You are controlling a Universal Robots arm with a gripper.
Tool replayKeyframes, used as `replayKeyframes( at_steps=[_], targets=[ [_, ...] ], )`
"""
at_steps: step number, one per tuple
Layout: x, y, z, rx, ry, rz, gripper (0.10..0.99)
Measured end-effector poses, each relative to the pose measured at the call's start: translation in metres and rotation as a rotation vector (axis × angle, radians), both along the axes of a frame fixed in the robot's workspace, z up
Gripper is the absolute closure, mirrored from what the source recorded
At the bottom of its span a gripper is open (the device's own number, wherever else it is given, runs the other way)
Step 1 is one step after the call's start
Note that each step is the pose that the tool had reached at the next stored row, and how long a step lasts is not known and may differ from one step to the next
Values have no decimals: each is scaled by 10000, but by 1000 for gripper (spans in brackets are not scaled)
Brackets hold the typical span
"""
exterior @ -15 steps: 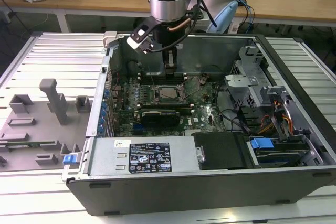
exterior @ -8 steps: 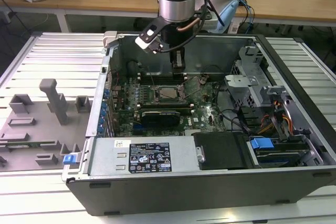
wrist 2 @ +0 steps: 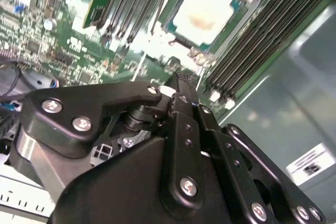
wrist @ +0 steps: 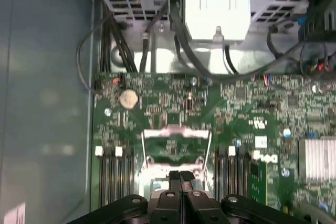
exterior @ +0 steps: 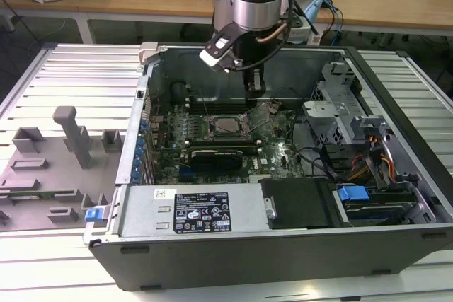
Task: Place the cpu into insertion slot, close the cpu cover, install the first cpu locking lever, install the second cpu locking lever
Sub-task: 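Close the cpu cover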
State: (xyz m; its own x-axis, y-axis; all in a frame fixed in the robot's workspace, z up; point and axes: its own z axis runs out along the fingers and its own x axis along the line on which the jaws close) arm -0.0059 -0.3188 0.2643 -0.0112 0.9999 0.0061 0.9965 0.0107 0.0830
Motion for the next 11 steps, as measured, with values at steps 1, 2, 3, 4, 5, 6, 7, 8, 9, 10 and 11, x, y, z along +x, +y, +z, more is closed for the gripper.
replayKeyframes(
  at_steps=[1,2,3,4,5,6,7,8,9,10,11],
  targets=[
    [29,0,0,0,8,-1,980],
    [67,0,0,-1,16,1,980],
    [95,0,0,-1,23,-1,980],
    [131,0,0,-1,31,-2,980],
    [155,0,0,-1,35,-2,980],
    [192,0,0,-2,43,-2,980],
    [220,0,0,-2,47,-3,980],
    [263,0,-1,0,59,-1,980],
    [295,0,-2,1,74,-3,980],
    [363,0,-4,-1,114,-2,980],
    [411,0,-7,-1,144,-5,980]
  ],
)
